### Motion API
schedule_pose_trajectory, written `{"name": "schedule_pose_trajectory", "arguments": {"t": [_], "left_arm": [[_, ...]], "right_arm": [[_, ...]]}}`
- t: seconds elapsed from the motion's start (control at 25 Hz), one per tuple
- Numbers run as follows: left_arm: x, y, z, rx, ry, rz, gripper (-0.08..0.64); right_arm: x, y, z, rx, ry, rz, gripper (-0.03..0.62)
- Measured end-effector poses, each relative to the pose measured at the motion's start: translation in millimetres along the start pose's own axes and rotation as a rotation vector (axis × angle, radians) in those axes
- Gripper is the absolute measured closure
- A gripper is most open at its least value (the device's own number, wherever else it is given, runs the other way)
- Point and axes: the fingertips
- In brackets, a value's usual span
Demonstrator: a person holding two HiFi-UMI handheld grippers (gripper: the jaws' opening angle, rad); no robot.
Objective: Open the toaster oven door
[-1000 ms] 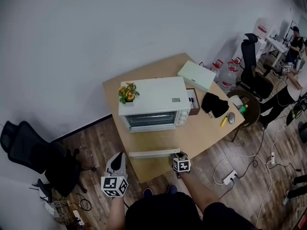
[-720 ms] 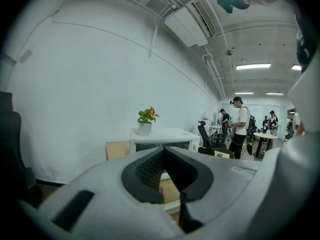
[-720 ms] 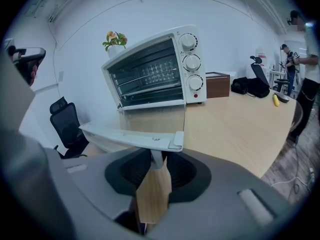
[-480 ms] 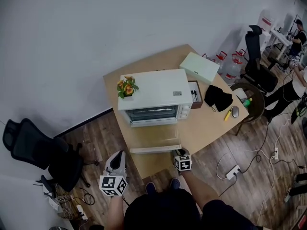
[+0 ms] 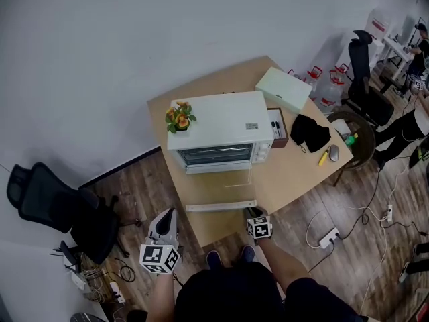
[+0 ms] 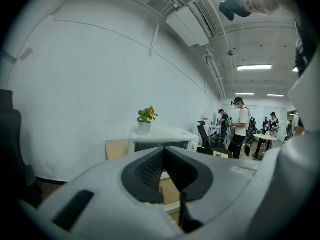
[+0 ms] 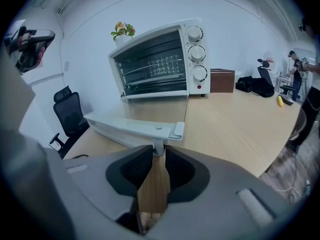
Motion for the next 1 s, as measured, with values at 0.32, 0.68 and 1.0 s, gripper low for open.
{"name": "schedule_pose_trajectory", "arguments": {"t": [0.32,0.68,1.0], "left_arm": [[0,0,-2,-0.003,-0.003,0.0,0.561],[1,0,-3,-0.001,-0.007,-0.005,0.561],[4,2,2,0.029,-0.019,-0.017,0.561]], "right_arm": [[1,0,-3,-0.019,0.021,0.013,0.495],[8,-7,-5,-0.018,0.029,-0.001,0.486],[18,-39,16,0.061,0.083,-0.046,0.486]]}}
Point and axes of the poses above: the fingertips, and each gripper's own axes: y forward along the fingers, x to its right, z out of its top
